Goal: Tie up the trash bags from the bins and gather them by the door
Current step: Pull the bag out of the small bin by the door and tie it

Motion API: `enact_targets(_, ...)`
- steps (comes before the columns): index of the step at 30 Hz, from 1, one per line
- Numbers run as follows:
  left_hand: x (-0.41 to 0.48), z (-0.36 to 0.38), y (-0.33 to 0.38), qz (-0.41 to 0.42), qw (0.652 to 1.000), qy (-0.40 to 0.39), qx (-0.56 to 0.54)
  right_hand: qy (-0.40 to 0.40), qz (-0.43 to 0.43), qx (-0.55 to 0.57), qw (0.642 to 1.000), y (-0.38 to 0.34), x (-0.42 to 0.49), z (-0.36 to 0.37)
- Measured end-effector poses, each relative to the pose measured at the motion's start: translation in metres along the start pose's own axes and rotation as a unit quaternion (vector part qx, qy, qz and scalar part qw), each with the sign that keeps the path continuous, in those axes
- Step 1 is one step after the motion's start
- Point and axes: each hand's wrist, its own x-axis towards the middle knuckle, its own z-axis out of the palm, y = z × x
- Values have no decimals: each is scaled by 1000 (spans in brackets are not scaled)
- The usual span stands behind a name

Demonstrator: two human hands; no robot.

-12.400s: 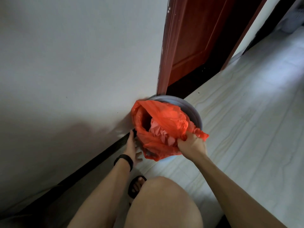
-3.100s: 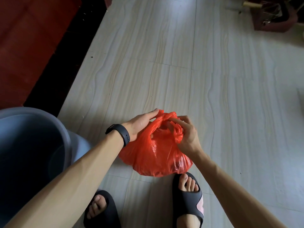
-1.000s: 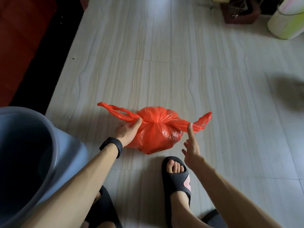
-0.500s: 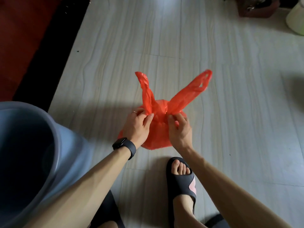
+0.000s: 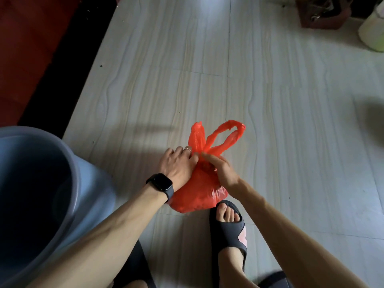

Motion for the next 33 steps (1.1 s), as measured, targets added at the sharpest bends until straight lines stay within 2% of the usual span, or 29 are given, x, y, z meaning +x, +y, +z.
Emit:
enact_targets(1, 1, 0, 3, 12, 1000, 9, 17, 10, 27, 5, 1000, 1, 1, 2)
enact_targets(4, 6, -8, 16, 49, 997, 57, 15, 116, 101, -15, 988, 2, 8, 5)
enact_targets(7, 3, -6, 25, 68, 992, 105, -1, 148, 128, 2, 981, -2, 11, -1)
enact_targets(11, -6, 4, 19, 89, 983, 132, -89, 117, 156, 115, 974, -5, 9, -9)
enact_targets(15, -4, -5, 16, 80, 970, 183, -139, 27, 168, 245, 955, -5, 7, -12)
enact_targets(17, 0, -8, 14, 31, 972, 144, -183, -14, 154, 263, 952, -5, 5, -15)
enact_targets(20, 7, -23, 11, -76, 951, -25, -299, -65, 141, 246, 957, -6, -1, -19)
enact_targets(22, 14, -22, 6, -139, 909, -156, -362, -100, 134, 231, 958, -6, -4, -22)
enact_targets(24, 19, -26, -3, -181, 838, -237, -457, -123, 118, 215, 962, -7, -9, -25)
enact_targets(26, 23, -30, -8, -233, 735, -273, -575, -136, 95, 187, 968, -3, -12, -29)
enact_targets(28, 23, -33, -11, -253, 661, -322, -628, -166, 66, 174, 969, -1, -14, -32)
enact_targets(31, 18, -29, -17, -259, 604, -344, -671, -189, 17, 130, 973, 0, -18, -36)
enact_targets(33, 15, -20, -18, -295, 554, -316, -712, -138, -27, 60, 988, 3, -19, -36)
